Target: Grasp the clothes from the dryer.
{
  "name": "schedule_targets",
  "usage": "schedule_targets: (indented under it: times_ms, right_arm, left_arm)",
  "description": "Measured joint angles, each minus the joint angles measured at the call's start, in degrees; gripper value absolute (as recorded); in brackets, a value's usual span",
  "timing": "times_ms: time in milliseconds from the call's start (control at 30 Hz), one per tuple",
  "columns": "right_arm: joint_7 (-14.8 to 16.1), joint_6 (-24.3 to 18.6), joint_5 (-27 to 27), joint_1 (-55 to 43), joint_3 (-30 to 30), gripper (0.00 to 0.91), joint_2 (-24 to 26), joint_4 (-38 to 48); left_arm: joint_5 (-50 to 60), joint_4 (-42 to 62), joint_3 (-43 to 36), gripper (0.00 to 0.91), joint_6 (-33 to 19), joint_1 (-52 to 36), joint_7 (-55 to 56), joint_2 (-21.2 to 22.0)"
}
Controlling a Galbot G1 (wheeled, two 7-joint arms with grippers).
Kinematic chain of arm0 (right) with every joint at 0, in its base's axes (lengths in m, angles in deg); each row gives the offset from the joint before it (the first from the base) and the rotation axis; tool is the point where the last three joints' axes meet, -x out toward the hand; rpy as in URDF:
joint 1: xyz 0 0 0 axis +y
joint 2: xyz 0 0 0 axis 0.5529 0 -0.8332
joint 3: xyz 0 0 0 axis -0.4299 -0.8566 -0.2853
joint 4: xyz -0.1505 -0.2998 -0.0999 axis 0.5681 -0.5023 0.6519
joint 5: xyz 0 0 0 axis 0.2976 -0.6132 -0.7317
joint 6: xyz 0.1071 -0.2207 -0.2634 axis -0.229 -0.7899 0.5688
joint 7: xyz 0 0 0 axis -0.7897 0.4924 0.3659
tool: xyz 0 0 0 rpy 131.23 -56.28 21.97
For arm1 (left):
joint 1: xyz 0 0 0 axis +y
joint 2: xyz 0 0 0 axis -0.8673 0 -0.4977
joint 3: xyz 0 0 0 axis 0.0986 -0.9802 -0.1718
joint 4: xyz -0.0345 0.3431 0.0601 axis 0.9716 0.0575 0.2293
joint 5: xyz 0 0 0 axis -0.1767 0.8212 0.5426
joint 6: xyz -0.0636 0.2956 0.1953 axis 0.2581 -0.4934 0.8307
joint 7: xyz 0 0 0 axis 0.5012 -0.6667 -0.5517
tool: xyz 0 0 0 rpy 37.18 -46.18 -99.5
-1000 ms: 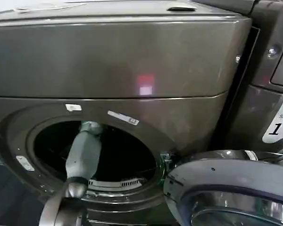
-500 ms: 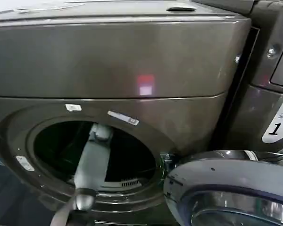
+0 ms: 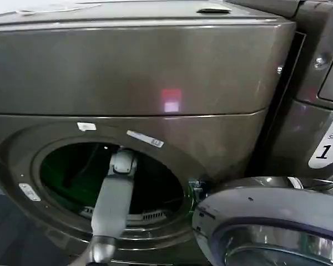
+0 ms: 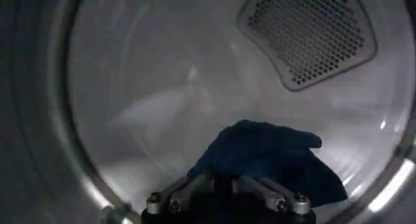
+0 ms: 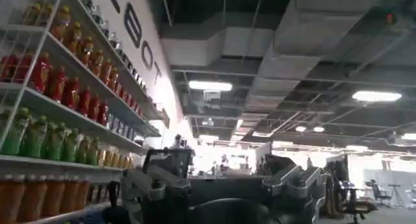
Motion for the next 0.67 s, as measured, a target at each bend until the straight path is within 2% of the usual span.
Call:
schedule_targets:
  times_ms: [667]
  right_arm:
    - [-0.6, 2.5, -0.5, 0.0, 0.9, 0.907, -0.5, -1.6]
  left_arm:
    - [-6.4, -0.5, -0.1, 0.0, 0.1, 0.5, 4.0, 0.3]
